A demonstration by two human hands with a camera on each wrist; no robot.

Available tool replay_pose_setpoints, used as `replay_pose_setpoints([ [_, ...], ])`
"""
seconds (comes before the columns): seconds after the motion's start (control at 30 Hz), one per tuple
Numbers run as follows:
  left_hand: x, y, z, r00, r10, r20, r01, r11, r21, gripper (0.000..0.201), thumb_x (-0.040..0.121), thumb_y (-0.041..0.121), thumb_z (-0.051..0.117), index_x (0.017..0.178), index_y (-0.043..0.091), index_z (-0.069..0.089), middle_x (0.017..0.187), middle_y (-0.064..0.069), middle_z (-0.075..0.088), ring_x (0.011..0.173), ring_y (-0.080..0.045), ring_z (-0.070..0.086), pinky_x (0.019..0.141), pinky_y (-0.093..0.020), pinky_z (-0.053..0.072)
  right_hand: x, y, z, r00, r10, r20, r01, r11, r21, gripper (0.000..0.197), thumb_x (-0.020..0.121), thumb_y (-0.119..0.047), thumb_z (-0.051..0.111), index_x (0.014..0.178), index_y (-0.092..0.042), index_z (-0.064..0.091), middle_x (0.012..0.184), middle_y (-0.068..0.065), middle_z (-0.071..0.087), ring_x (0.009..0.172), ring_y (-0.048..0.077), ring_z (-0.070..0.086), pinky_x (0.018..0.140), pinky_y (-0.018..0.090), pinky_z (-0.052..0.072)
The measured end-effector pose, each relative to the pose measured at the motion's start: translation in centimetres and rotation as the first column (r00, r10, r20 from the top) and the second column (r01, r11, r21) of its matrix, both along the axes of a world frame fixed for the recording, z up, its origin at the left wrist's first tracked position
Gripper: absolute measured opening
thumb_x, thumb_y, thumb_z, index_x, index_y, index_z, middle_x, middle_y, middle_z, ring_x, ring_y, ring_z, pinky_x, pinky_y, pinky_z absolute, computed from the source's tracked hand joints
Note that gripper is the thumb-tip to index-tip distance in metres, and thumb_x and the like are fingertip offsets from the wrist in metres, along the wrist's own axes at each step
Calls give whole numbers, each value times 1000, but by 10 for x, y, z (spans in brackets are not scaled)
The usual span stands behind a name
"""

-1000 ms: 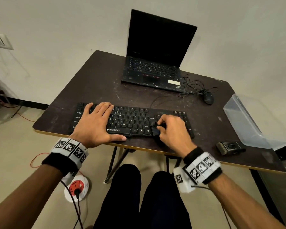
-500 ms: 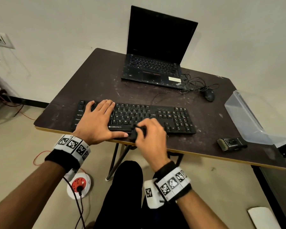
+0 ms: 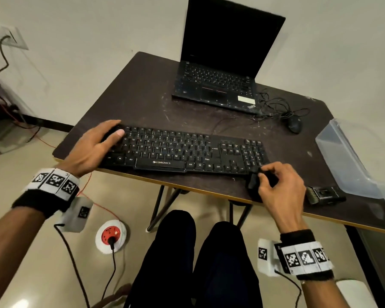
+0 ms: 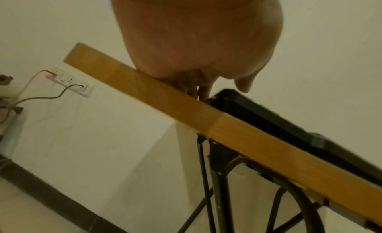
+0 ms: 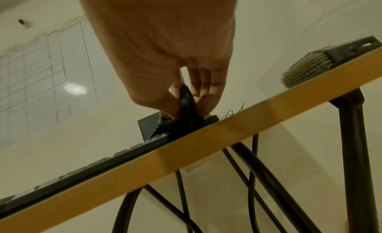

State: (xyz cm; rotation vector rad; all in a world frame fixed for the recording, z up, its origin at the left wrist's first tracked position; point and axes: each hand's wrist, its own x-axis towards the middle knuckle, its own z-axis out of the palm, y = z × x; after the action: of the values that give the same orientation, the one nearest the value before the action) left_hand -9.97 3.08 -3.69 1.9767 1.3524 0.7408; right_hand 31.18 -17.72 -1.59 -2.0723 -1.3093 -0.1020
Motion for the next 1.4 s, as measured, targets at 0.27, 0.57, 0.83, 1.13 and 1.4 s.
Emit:
replay_pose_setpoints([
  [0.27, -6, 11, -14, 986, -73, -152, 103, 975, 196, 45, 103, 45, 35, 148, 40, 39, 154, -10, 53, 140, -30, 49, 118, -44, 34, 7, -3, -5, 997, -78, -6, 78, 997, 6, 14, 86, -8, 80, 95, -17, 75, 100, 4, 72, 91, 27, 70, 84, 39, 53],
  [0.57, -10, 14, -21, 979, -83, -187, 117, 977, 179, 56, 103, 50, 29, 156, 35, 37, 161, -4, 45, 146, -30, 42, 122, -52, 31, -14, 5, 2, 1000, 6, 8, -5, 999, -43, 15, 82, -5, 81, 91, -16, 75, 97, -2, 72, 87, 23, 71, 83, 42, 58],
  [0.83, -8, 7, -13, 982, -80, -172, 108, 981, 161, 61, 104, 45, 31, 158, 20, 42, 161, -4, 45, 147, -28, 42, 122, -49, 31, -85, 31, -3, 978, 206, -27, -206, 978, 14, 17, 80, -6, 81, 85, -20, 73, 92, -9, 70, 79, 14, 67, 73, 40, 58],
  [1.13, -6, 3, -7, 979, -76, -187, 102, 985, 136, 60, 104, 44, 31, 158, 19, 42, 161, -3, 45, 148, -26, 41, 124, -49, 29, -142, 46, -11, 939, 343, 15, -343, 938, 55, 19, 81, -3, 83, 86, -19, 75, 93, -11, 69, 81, 4, 64, 77, 24, 57],
  [1.4, -6, 2, -6, 976, -57, -209, 82, 990, 115, 61, 104, 46, 28, 159, 22, 40, 163, -1, 43, 150, -24, 38, 124, -50, 29, -140, 42, -23, 886, 430, 176, -449, 889, 88, 16, 82, 2, 83, 93, -9, 78, 97, -2, 69, 80, 7, 63, 79, 7, 46],
])
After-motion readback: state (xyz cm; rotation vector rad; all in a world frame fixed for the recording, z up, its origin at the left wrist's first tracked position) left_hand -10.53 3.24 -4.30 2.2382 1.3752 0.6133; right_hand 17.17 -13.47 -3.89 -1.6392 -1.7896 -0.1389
